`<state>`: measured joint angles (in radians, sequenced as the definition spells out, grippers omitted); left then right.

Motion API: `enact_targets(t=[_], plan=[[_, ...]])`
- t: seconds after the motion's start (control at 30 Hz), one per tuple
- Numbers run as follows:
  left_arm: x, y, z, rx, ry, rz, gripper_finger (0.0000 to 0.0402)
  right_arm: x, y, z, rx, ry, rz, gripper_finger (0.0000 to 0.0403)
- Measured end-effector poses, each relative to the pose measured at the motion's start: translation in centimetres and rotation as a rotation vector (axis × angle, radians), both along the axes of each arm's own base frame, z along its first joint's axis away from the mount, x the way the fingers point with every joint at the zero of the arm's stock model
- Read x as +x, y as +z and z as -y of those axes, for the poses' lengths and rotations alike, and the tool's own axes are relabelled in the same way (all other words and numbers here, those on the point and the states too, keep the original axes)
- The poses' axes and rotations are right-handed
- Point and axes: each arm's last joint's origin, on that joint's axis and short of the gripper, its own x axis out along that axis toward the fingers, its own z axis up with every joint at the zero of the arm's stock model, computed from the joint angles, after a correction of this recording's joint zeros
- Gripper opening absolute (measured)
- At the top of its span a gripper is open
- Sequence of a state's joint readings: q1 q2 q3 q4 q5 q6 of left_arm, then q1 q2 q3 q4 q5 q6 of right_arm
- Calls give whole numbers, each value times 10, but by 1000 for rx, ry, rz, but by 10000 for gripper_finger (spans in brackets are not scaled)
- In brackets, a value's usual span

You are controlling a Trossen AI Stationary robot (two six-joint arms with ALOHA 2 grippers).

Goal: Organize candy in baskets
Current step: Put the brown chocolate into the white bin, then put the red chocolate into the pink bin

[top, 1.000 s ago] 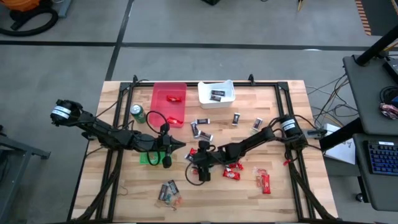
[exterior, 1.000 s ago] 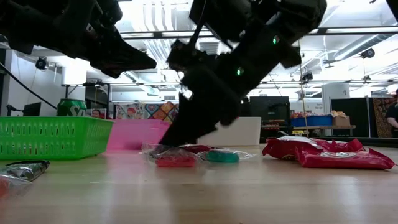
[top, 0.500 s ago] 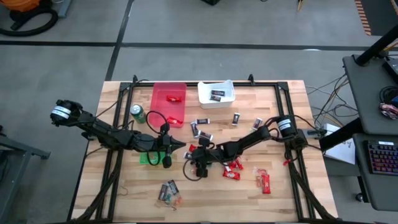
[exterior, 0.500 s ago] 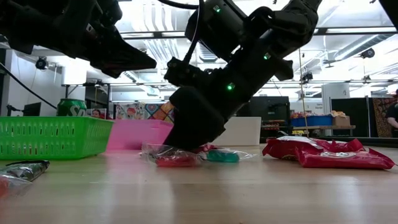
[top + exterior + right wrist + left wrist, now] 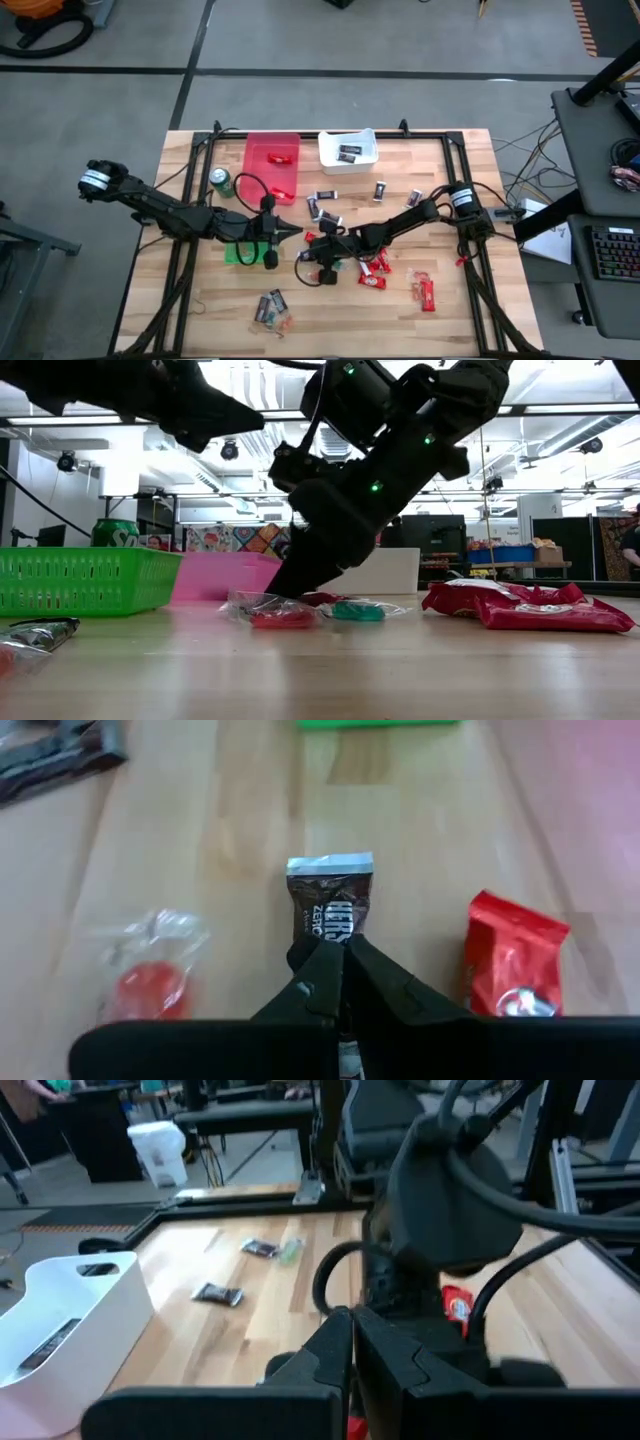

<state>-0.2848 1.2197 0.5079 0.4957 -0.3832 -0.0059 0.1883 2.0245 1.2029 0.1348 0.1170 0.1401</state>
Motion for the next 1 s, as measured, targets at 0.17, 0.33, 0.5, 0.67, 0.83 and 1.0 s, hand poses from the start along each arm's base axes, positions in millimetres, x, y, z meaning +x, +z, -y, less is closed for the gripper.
enact_targets(t=[0.17,0.33,0.5,0.67,0.83,1.0], plan=[[0,7,0,12,0,-50,0,-4,24,-1,40,50,28,8],[-3,15,0,19,-1,-74,0,-9,49,0,47,73,73,8],[-8,24,-2,19,-2,-75,0,-18,70,4,27,76,65,8],[-13,28,-3,11,-7,-71,0,-26,78,20,4,50,43,8],[-14,15,0,-58,-84,-123,0,-36,77,28,-49,80,35,8],[-7,3,3,-159,-69,-156,0,-46,62,31,-94,119,31,8]])
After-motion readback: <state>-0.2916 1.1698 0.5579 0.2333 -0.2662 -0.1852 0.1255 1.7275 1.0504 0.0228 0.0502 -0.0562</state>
